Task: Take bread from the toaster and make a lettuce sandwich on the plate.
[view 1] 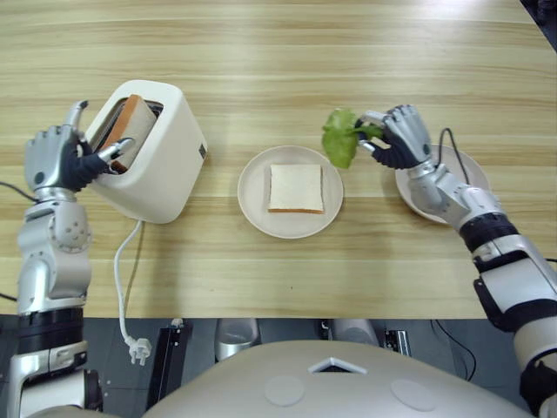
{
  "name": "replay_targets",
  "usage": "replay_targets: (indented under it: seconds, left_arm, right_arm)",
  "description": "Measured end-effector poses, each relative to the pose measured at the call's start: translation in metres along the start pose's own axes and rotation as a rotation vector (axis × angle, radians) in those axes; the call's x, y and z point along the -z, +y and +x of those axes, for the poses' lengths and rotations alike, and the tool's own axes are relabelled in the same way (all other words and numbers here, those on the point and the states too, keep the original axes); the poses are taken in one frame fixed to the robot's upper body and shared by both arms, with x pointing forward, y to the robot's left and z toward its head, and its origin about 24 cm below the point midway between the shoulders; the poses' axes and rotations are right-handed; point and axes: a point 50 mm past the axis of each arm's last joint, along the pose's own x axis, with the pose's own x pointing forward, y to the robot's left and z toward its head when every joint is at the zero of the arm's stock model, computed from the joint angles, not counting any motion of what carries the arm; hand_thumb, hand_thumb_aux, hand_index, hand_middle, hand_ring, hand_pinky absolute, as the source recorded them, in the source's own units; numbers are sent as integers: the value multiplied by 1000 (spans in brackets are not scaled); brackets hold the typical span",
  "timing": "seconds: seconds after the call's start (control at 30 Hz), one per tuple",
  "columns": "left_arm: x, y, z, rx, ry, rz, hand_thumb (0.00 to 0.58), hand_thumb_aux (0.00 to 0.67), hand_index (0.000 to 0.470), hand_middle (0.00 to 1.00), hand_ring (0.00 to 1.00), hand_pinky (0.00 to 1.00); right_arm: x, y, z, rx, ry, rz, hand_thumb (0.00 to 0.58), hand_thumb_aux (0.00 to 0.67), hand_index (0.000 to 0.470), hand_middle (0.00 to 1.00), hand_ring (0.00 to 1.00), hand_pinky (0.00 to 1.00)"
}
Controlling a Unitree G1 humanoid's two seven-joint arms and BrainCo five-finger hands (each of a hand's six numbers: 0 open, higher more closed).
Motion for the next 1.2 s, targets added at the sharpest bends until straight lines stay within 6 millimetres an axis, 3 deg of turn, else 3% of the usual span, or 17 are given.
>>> replay_targets:
  seconds: [0.33,0.37,0.4,0.43,1.2]
  left_arm:
    - [-11,-10,10,35,-32,-3,0,0,0,1000,1000,1000]
    - [-12,-10,10,35,-33,-1,346,244,168,1000,1000,1000]
    - [-12,-10,10,37,-34,2,553,525,361,1000,1000,1000]
    - [-12,-10,10,37,-33,3,580,670,460,1000,1000,1000]
    - [-13,-9,9,8,-18,46,580,670,460,1000,1000,1000]
  right_arm:
    - [-31,27,22,-58,-106,111,580,670,460,1000,1000,1000]
    - [-32,28,22,-62,-111,114,580,670,460,1000,1000,1000]
    - [-33,30,22,-70,-116,112,580,670,460,1000,1000,1000]
    - [-33,30,21,-75,-117,113,580,670,460,1000,1000,1000]
    - [-43,50,15,-135,-99,175,580,670,460,1000,1000,1000]
